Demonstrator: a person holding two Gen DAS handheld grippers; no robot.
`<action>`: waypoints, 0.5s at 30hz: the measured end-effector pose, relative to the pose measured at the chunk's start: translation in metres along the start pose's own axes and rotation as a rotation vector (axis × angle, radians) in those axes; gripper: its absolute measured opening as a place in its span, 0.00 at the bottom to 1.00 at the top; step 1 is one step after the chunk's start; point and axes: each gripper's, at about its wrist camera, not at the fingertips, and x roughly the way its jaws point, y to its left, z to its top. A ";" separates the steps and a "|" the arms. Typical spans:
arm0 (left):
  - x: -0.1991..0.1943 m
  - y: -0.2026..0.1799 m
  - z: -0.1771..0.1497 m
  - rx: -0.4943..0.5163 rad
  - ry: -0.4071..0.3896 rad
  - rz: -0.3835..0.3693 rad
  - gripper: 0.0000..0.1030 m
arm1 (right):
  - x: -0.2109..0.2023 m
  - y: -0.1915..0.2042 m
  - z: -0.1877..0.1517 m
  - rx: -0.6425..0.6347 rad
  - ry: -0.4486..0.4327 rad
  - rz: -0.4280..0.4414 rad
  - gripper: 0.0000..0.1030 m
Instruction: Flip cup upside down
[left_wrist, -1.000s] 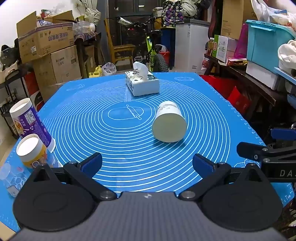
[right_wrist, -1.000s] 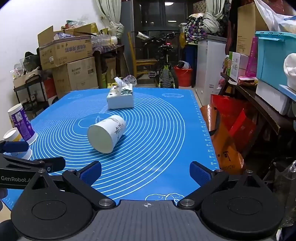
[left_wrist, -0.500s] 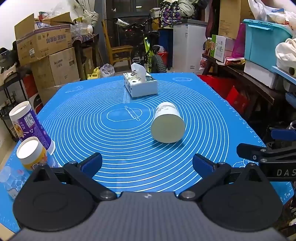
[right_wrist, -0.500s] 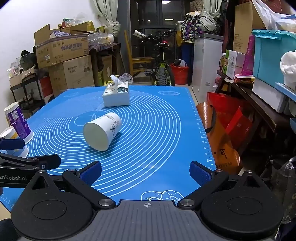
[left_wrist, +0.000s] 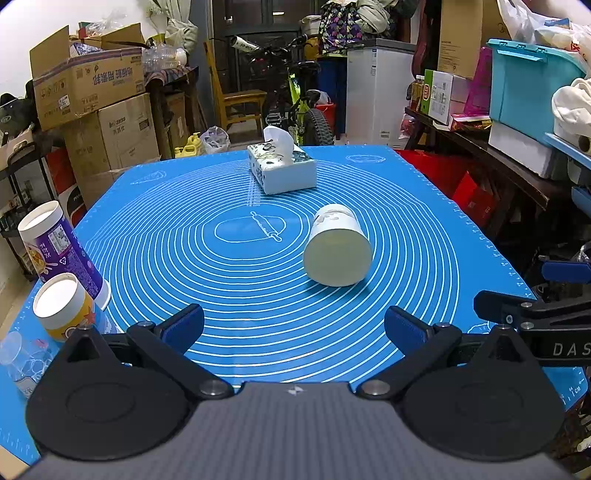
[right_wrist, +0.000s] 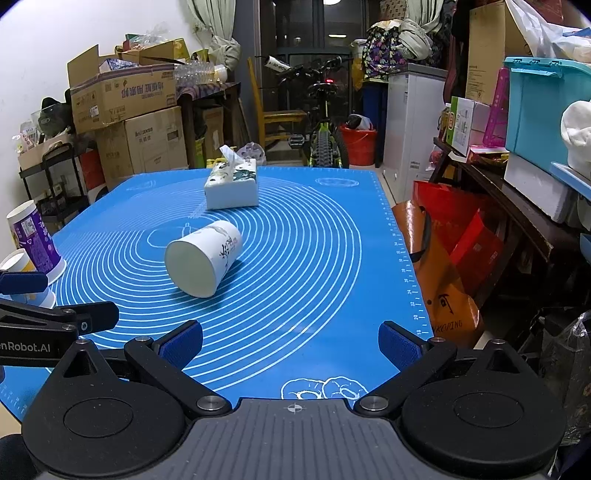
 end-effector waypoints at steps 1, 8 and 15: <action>0.000 0.000 0.000 -0.001 0.001 -0.001 0.99 | 0.000 0.000 0.000 0.000 0.000 0.000 0.98; 0.002 0.002 0.001 -0.004 0.002 -0.002 0.99 | 0.001 0.000 0.001 0.003 -0.001 -0.001 0.98; 0.001 0.002 0.001 -0.003 0.002 -0.002 0.99 | 0.001 0.000 0.002 0.001 0.002 0.000 0.98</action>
